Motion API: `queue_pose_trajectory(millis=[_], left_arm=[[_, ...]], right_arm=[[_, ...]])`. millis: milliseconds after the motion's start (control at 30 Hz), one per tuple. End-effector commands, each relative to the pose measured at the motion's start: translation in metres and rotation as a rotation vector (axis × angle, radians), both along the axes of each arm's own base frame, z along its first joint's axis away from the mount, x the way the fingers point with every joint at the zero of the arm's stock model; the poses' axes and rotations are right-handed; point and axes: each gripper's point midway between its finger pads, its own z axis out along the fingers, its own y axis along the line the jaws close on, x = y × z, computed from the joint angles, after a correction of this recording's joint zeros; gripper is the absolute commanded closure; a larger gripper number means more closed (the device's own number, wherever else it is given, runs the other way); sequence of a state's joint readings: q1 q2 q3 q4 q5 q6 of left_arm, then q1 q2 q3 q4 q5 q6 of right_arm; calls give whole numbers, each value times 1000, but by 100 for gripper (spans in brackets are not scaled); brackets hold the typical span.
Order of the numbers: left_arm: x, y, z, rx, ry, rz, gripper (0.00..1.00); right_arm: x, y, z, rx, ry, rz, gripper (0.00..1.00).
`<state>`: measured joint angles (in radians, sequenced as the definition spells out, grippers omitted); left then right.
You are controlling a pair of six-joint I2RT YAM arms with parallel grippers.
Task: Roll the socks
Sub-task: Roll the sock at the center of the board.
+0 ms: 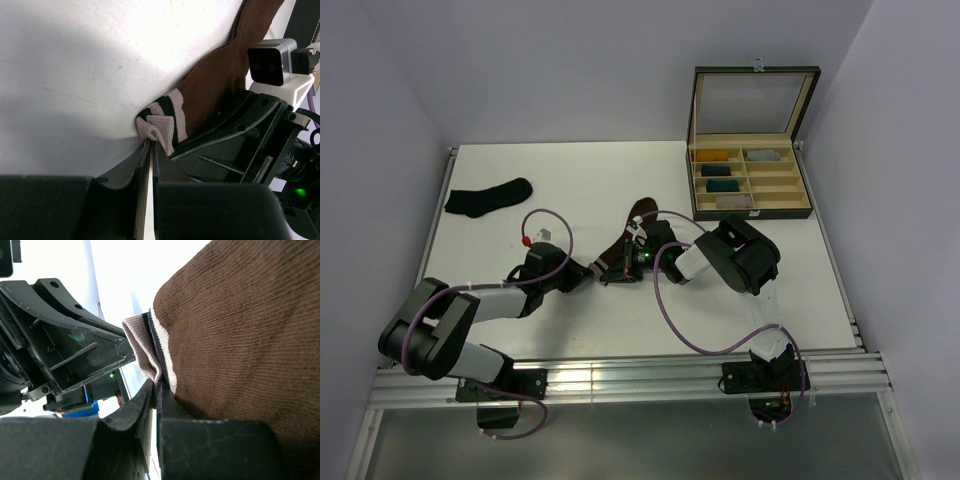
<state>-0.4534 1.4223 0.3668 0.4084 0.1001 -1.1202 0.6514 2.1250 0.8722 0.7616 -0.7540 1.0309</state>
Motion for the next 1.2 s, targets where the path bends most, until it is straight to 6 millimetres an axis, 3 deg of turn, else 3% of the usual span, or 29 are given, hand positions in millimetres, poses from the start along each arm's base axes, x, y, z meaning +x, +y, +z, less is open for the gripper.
queue_pose_trajectory(millis=[0, 467, 767, 933, 1000, 1167], left_arm=[[9, -10, 13, -39, -54, -20, 88], [18, -14, 21, -93, -93, 8, 85], [17, -13, -6, -76, -9, 32, 85], [10, -3, -26, -29, 67, 73, 87], [6, 4, -32, 1, 98, 103, 88], [7, 16, -29, 63, 101, 146, 90]], right_arm=[[2, -8, -25, -84, 30, -21, 99], [1, -7, -32, -90, 75, -22, 99], [0, -8, -36, -108, 84, -18, 98], [1, -14, -35, -159, 43, -16, 88], [0, -16, -28, -176, 31, -13, 80], [9, -26, -12, -270, -84, -19, 62]])
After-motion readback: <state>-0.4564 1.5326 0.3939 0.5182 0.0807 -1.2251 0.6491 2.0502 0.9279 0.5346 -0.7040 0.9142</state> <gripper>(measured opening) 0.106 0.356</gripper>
